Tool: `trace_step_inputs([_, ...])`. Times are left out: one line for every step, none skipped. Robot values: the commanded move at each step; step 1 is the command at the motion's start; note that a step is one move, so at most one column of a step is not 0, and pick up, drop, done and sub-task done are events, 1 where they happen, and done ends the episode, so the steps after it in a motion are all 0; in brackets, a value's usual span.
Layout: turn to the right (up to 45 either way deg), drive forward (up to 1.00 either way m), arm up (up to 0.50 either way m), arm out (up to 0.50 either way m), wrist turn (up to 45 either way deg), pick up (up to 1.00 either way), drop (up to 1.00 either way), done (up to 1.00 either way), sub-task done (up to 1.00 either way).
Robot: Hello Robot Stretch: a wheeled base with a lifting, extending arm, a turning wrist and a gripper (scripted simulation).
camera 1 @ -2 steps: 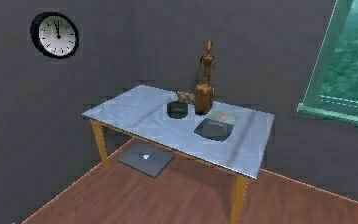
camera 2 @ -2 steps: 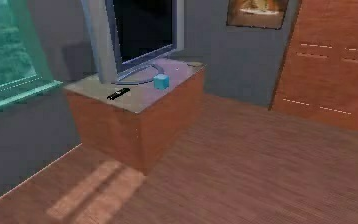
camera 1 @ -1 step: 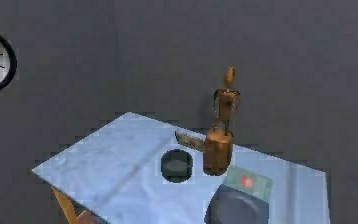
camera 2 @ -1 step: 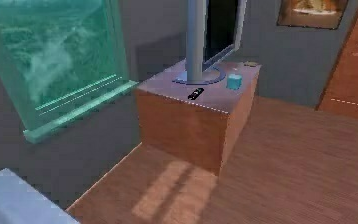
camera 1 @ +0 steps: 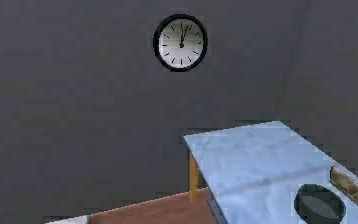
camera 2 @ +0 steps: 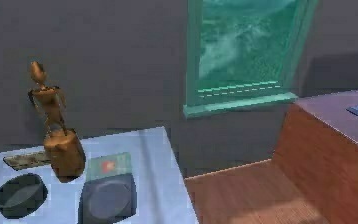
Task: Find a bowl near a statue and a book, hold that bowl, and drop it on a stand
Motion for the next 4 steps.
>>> trace_step_inputs([-45.0,0.0,0.0,0.0,0.0,0.0,0.0,0.0,0.0])
trace_step_inputs([-45.0,0.0,0.0,0.0,0.0,0.0,0.0,0.0,0.0])
trace_step_inputs([-15.0,0.0,0.0,0.0,0.0,0.0,0.0,0.0,0.0])
trace_step_inputs([0.0,0.15,0.0,0.0,0.0,0.0,0.0,0.0,0.0])
